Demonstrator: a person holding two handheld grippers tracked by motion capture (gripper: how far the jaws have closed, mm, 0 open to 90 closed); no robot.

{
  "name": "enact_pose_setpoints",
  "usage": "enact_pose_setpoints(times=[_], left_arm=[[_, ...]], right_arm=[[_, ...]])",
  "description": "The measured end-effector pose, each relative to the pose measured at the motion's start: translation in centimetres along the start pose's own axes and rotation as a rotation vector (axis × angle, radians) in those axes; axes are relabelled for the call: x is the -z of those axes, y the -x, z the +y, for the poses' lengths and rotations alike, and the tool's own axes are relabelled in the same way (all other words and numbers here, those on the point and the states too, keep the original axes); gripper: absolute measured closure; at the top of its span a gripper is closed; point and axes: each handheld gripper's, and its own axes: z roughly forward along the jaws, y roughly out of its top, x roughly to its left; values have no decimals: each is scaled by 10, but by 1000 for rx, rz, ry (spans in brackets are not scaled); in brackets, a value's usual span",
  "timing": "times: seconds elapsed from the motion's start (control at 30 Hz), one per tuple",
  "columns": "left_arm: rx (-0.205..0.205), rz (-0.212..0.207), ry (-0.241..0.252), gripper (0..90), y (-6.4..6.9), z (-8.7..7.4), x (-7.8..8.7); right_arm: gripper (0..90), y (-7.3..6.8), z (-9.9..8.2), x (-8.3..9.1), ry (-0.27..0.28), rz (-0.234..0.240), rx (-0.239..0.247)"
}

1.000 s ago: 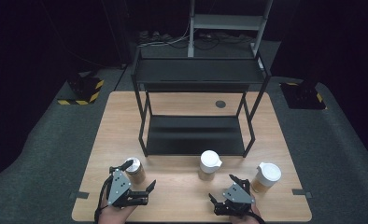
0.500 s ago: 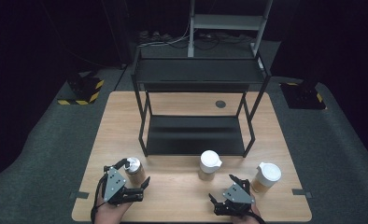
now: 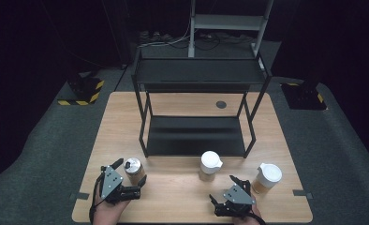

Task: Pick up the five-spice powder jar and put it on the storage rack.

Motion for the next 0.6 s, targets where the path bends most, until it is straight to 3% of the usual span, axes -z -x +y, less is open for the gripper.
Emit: enact_pose_setpoints(times=[0.5, 0.6], left_arm=[[50, 5, -17, 11, -8, -9, -10], [84, 0, -16, 29, -12, -12, -12]], right_arm=[[0, 1, 0, 0, 1, 1, -4], [0, 0, 0, 0, 0, 1, -4]])
